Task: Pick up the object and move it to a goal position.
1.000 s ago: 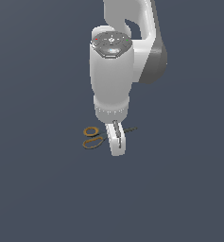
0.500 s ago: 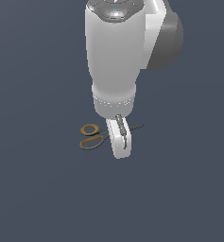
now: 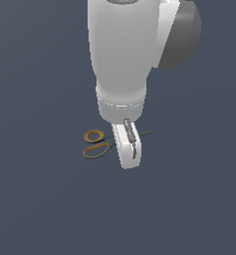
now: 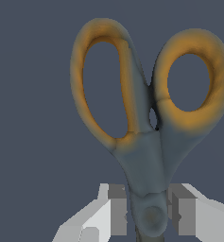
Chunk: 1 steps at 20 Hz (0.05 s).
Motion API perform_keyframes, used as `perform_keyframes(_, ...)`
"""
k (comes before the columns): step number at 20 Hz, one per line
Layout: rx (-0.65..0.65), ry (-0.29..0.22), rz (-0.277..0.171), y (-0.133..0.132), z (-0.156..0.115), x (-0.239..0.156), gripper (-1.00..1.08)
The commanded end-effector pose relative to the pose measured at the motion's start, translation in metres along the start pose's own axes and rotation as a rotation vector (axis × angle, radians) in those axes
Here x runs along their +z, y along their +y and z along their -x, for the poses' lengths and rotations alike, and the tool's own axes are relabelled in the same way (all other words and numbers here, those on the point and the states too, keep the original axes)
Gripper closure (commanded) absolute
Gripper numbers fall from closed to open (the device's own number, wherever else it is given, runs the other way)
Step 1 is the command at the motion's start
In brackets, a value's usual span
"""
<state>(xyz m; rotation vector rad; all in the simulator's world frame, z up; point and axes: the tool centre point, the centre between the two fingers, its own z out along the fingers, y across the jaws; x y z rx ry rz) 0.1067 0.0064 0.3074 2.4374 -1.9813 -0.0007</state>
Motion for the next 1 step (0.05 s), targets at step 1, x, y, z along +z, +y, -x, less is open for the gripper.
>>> perform_keyframes(1,0.000,0.000,-0.001,-0.0008,0.0000,-0.0011,1.08)
